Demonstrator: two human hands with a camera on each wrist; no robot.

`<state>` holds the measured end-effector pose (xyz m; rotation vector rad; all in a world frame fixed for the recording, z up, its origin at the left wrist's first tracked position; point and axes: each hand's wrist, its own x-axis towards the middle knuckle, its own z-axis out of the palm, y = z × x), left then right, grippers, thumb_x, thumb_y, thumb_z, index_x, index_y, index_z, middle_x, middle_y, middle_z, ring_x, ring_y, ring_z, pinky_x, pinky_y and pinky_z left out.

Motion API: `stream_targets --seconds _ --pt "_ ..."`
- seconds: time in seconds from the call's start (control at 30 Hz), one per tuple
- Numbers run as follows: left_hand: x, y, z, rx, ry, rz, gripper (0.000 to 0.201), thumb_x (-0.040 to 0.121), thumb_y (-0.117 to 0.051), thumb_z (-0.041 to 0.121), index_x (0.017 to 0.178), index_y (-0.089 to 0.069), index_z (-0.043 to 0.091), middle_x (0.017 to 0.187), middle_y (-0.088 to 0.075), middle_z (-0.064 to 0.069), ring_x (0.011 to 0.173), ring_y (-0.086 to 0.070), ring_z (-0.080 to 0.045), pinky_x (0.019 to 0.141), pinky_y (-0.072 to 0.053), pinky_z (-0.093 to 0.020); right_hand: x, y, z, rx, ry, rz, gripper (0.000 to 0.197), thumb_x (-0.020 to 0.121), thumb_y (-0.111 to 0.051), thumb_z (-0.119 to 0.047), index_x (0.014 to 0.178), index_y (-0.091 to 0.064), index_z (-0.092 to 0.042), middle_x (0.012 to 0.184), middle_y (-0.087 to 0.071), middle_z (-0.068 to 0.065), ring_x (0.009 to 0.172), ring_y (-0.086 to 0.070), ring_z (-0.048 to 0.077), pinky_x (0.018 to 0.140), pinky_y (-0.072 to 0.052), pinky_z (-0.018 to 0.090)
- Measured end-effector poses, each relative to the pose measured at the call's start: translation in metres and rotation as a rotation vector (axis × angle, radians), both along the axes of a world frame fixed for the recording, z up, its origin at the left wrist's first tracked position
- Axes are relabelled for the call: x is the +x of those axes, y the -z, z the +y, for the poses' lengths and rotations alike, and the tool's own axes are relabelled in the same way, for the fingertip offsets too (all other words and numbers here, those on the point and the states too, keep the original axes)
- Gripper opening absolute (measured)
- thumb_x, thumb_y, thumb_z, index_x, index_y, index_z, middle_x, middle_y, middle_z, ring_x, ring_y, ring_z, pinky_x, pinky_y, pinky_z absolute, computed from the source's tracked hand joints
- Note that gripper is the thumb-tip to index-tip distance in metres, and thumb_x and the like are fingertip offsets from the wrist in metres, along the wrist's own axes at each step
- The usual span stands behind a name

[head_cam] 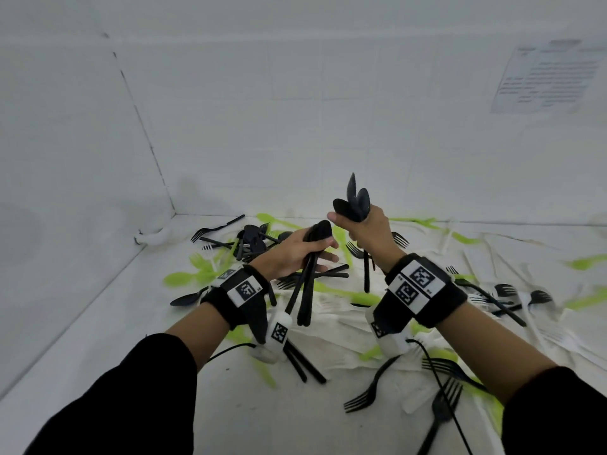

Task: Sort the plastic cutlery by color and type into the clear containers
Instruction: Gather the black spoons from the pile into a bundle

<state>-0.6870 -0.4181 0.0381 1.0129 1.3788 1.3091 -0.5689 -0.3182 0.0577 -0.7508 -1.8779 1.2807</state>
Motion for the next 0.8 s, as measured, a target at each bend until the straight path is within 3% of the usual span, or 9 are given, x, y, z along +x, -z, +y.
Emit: stream_targets --seconds 0.07,0.13,0.23,0.37,0.5,0.6,0.8 --pt "-0.001 0.002 0.001 0.024 -0.050 -0.019 0.008 0.096 -0.048 0.011 0.097 -0.055 0.016 0.087 -0.061 0.003 0.062 -0.063 -0.006 0.054 -0.050 -0.019 0.003 0.002 0.001 -0.020 -0.043 -0.047 0.035 0.081 -0.070 -0.033 0.088 -0.042 -0.013 0.068 -0.040 -0.006 0.057 -0.040 0.008 0.054 -0.035 0.022" --pt "-0.002 0.004 0.004 0.083 -0.155 -0.087 0.012 0.097 -0.046 0.013 0.101 -0.056 0.015 0.082 -0.052 0.001 0.051 -0.052 -0.003 0.050 -0.045 -0.016 0.006 0.005 0.000 -0.081 -0.100 -0.089 0.036 0.088 -0.062 -0.031 0.096 -0.032 -0.012 0.071 -0.033 -0.004 0.052 -0.033 0.008 0.047 -0.030 0.021" --pt "0.003 0.004 0.008 0.105 -0.184 -0.156 0.015 0.098 -0.042 0.019 0.102 -0.056 0.015 0.075 -0.038 0.002 0.046 -0.041 -0.001 0.047 -0.038 -0.013 0.010 0.012 -0.005 -0.254 -0.152 -0.084 0.029 0.096 -0.049 -0.027 0.100 -0.024 -0.013 0.073 -0.030 -0.001 0.050 -0.027 0.009 0.038 -0.024 0.016" --pt "0.012 0.007 0.011 0.068 -0.158 -0.099 0.004 0.092 -0.055 0.008 0.091 -0.055 0.012 0.070 -0.040 0.003 0.051 -0.042 -0.002 0.044 -0.037 -0.013 0.009 0.020 -0.010 -0.365 -0.264 -0.059 0.014 0.098 -0.045 -0.022 0.104 -0.036 -0.014 0.071 -0.036 -0.002 0.044 -0.034 0.005 0.034 -0.026 0.014" --pt "0.013 0.009 0.012 0.074 -0.238 -0.206 0.006 0.094 -0.054 0.017 0.091 -0.058 0.015 0.088 -0.063 0.004 0.071 -0.062 -0.006 0.044 -0.038 -0.014 0.012 0.024 -0.011 -0.482 -0.216 0.050 0.014 0.097 -0.047 -0.022 0.090 -0.053 -0.011 0.072 -0.048 0.000 0.040 -0.047 0.003 0.039 -0.045 0.018" --pt "0.012 0.006 0.013 0.094 -0.303 -0.273 0.009 0.095 -0.051 0.016 0.086 -0.054 0.015 0.083 -0.071 0.003 0.062 -0.064 -0.006 0.045 -0.042 -0.015 0.016 0.026 -0.008 -0.497 -0.179 0.090 0.015 0.097 -0.047 -0.018 0.085 -0.055 -0.013 0.072 -0.049 0.004 0.038 -0.046 0.002 0.040 -0.046 0.017" --pt "0.025 0.011 0.018 0.091 -0.264 -0.124 0.004 0.091 -0.058 0.013 0.087 -0.057 0.013 0.073 -0.048 0.002 0.062 -0.045 -0.005 0.040 -0.032 -0.011 0.012 0.027 -0.013 -0.425 -0.163 0.046 0.020 0.095 -0.050 -0.033 0.084 -0.055 -0.017 0.065 -0.048 -0.005 0.042 -0.040 0.003 0.037 -0.035 0.016"
